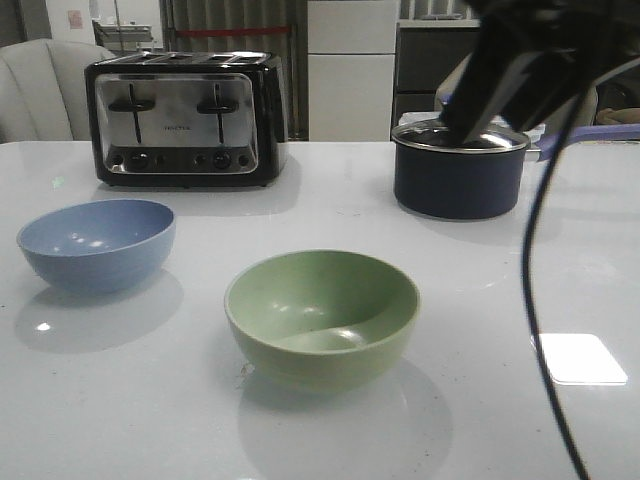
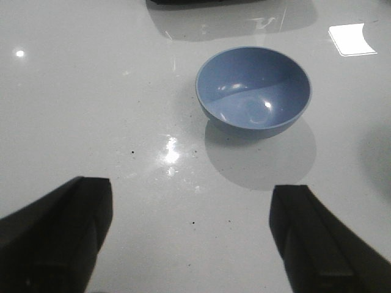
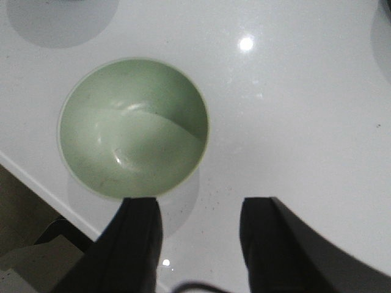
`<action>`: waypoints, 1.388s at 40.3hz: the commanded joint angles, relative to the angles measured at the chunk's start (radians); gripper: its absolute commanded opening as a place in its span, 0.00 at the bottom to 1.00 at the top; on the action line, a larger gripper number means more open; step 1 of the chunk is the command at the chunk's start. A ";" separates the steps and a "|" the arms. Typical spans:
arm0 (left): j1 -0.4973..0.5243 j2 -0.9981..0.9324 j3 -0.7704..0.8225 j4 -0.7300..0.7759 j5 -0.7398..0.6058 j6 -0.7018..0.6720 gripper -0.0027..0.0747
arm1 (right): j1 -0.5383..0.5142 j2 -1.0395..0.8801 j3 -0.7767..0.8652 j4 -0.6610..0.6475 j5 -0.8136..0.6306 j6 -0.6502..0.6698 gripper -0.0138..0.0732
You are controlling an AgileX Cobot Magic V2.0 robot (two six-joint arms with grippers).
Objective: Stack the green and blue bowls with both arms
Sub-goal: 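Open the right gripper and lift it away from the green bowl, then lower the left gripper onto the rim of the light blue bowl and grasp it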
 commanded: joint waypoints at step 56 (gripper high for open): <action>-0.005 1.229 -0.785 -0.104 0.008 -0.003 0.55 | 0.000 -0.354 0.166 -0.008 -0.010 -0.017 0.65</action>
